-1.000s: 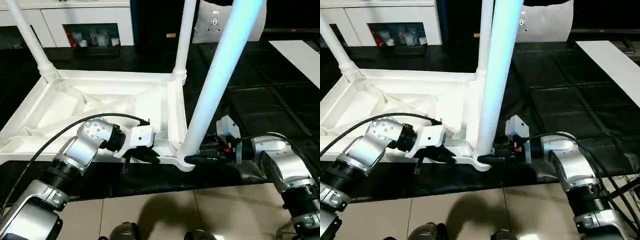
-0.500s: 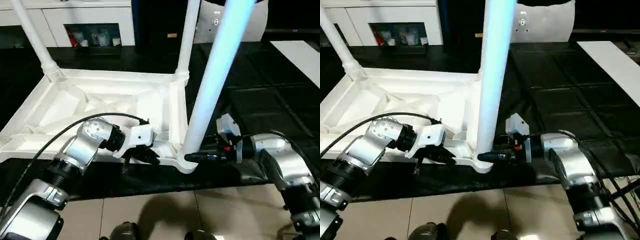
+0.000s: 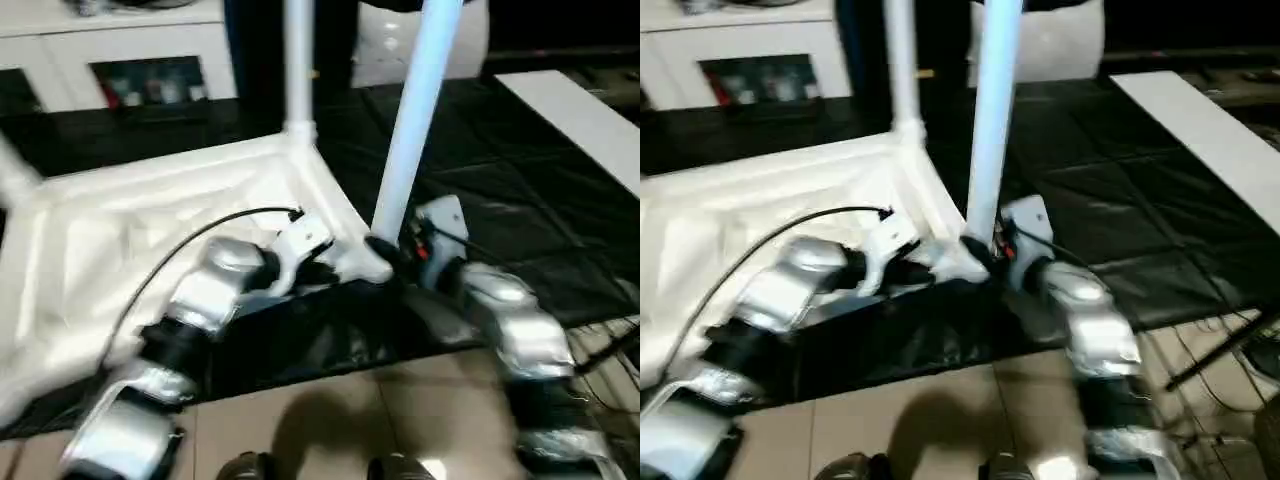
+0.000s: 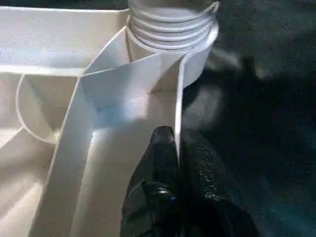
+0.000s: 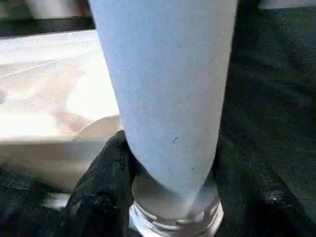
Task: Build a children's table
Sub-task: Rotate leg to tighten
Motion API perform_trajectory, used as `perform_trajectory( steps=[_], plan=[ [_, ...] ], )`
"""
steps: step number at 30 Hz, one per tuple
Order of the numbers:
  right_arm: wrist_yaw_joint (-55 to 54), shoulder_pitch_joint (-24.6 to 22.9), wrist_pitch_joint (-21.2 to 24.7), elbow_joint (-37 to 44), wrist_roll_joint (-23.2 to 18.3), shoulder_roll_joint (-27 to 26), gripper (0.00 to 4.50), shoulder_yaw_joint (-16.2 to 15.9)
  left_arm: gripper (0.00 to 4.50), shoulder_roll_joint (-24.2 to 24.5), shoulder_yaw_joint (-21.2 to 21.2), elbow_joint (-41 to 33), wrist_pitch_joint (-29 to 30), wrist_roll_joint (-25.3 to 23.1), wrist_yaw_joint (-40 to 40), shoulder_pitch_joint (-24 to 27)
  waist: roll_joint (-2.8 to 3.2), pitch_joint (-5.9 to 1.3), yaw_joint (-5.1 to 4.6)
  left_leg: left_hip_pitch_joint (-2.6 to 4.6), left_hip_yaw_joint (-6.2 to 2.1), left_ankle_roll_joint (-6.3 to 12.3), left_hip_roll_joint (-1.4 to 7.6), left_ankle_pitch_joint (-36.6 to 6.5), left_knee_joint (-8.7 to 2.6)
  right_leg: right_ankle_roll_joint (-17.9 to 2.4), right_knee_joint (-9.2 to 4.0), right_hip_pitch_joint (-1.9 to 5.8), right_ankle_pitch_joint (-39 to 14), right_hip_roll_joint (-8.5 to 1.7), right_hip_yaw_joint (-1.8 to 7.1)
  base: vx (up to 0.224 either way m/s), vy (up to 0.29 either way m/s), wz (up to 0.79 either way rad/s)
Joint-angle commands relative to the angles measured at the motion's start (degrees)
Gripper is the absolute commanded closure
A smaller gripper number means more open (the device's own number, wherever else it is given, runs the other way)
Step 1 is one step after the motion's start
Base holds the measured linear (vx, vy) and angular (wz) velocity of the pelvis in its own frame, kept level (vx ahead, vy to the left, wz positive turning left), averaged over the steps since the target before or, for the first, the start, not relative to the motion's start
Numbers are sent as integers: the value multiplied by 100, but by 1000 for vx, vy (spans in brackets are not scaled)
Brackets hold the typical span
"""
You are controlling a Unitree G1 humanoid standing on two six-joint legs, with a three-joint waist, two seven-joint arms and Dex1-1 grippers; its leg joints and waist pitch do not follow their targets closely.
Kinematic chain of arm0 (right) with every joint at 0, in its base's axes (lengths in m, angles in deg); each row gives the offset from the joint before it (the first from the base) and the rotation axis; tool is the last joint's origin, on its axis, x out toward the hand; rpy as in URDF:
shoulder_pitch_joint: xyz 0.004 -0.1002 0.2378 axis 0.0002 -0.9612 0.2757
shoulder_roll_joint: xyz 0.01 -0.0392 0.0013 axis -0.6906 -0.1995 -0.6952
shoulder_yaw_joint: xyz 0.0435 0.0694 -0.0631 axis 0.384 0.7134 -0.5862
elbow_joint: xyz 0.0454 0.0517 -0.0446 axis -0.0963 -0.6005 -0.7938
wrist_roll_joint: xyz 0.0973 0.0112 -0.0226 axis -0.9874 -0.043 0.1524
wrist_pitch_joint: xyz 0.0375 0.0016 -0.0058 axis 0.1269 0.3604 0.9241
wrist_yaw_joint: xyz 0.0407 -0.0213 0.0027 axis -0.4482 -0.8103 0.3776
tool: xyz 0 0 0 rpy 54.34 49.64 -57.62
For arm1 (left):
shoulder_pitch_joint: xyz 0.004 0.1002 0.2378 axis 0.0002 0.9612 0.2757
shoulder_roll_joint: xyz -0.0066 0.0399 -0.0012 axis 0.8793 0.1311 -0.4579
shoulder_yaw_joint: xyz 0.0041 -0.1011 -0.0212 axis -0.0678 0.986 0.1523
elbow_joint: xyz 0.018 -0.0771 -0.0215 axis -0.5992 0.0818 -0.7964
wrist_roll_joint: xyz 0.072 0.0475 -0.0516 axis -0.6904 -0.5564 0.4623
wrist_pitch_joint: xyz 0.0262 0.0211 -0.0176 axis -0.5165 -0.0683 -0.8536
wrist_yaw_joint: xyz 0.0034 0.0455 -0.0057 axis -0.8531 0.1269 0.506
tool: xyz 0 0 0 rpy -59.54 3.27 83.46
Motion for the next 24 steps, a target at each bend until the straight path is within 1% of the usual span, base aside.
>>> perform_trajectory(
  steps=[1,2,3,4,5,6,7,8,10,11,12,13,15,16,17,18,19,20,21,22,23,24],
  plan=[
    [291,66,150,-244,-436,-701,254,-663,450,-571,77,-274,-198,162,582,-461,-13,-413,-17,236,-246,-235,226,-2453,-468,-850,-578,93,-2445,-319,111,0,0,0],
    [266,80,39,-282,-424,-703,219,-606,450,-577,60,-256,-228,127,571,-469,-5,-421,0,234,-233,-181,231,-2411,-470,-856,-587,103,-2278,-316,117,0,0,0],
    [275,76,-3,-287,-440,-691,219,-569,450,-559,45,-245,-250,112,548,-469,-9,-433,18,223,-218,-118,233,-2285,-468,-881,-576,115,-2032,-310,130,0,0,0],
    [305,48,-16,-260,-473,-656,219,-516,450,-504,20,-237,-280,95,504,-460,-8,-433,17,208,-215,-90,234,-2232,-470,-901,-564,125,-1923,-308,133,0,0,0],
    [414,-26,-75,-190,-461,-539,195,-477,450,-370,-26,-235,-330,79,409,-432,-1,-452,32,200,-198,-9,239,-2059,-460,-971,-545,141,-1648,-300,137,0,0,0],
    [418,-30,-78,-188,-457,-534,177,-478,450,-366,-27,-236,-331,79,406,-431,-1,-452,32,200,-198,-9,239,-2059,-460,-971,-545,141,-1648,-300,137,0,0,0],
    [545,-130,-164,-104,-389,-389,175,-462,450,-221,-68,-280,-385,62,264,-375,-1,-456,38,203,-184,35,240,-2012,-449,-1043,-537,145,-1582,-303,142,0,0,0],
    [655,-192,-199,-47,-385,-289,175,-454,450,-131,-94,-313,-426,50,162,-335,-6,-455,44,196,-182,59,237,-1999,-448,-1044,-542,153,-1581,-305,142,0,0,0],
    [962,-329,-283,91,-453,-28,144,-431,450,76,-145,-377,-563,39,-100,-236,-13,-466,59,183,-175,122,243,-1855,-445,-1054,-530,180,-1468,-309,149,0,0,0],
    [962,-329,-283,91,-453,-28,132,-431,450,76,-145,-377,-563,39,-100,-236,-2,-471,71,178,-168,169,248,-1735,-442,-1078,-523,194,-1310,-306,148,0,0,0],
    [1087,-371,-311,145,-496,68,132,-425,450,144,-159,-392,-622,49,-198,-203,-2,-481,66,163,-168,208,251,-1592,-435,-1156,-493,212,-1100,-311,144,0,0,0],
    [1329,-436,-342,228,-556,262,123,-420,450,271,-194,-420,-721,70,-392,-144,3,-487,67,153,-171,247,247,-1490,-433,-1216,-478,229,-956,-302,131,0,0,0],
    [1815,-536,-383,350,-634,663,100,-428,450,524,-266,-441,-945,126,-797,-41,-3,-482,76,159,-159,327,256,-1462,-421,-1280,-472,242,-839,-303,135,0,0,0],
    [2032,-565,-444,381,-645,838,90,-446,450,630,-303,-424,-1084,139,-971,-8,-4,-484,73,152,-159,344,257,-1427,-417,-1314,-465,255,-799,-309,134,0,0,0],
    [2232,-580,-522,388,-636,994,85,-469,450,729,-345,-412,-1199,159,-1144,19,-3,-486,75,160,-152,362,259,-1422,-410,-1352,-468,244,-794,-306,130,0,0,0],
    [2358,-583,-571,385,-625,1096,78,-486,450,793,-374,-421,-1241,177,-1272,39,11,-476,86,170,-154,357,271,-1465,-416,-1381,-474,229,-878,-315,129,0,0,0],
    [2569,-577,-640,370,-608,1242,78,-503,450,881,-419,-417,-1354,213,-1460,56,11,-469,80,173,-151,341,272,-1507,-420,-1381,-473,227,-948,-306,126,0,0,0],
    [3083,-563,-728,373,-671,1535,78,-543,450,1032,-465,-401,-1587,333,-1858,89,13,-464,92,189,-162,277,284,-1645,-431,-1373,-477,233,-1138,-309,123,0,0,0],
    [3342,-549,-746,379,-745,1651,78,-550,450,1110,-509,-387,-1786,373,-2065,101,21,-462,102,210,-153,272,292,-1669,-432,-1385,-485,213,-1146,-306,131,0,0,0],
    [3503,-539,-755,385,-795,1721,78,-553,450,1161,-540,-381,-1913,395,-2197,109,28,-461,110,215,-151,266,296,-1675,-431,-1401,-480,204,-1118,-305,134,0,0,0],
    [3622,-519,-778,367,-825,1793,78,-572,450,1213,-576,-393,-1981,429,-2357,120,29,-460,142,225,-147,264,308,-1728,-439,-1415,-483,201,-1122,-302,134,0,0,0],
    [3722,-495,-855,330,-816,1864,78,-604,450,1262,-607,-413,-1977,457,-2499,131,36,-460,187,246,-132,234,319,-1732,-441,-1435,-472,175,-1078,-303,141,0,0,0]
  ],
)
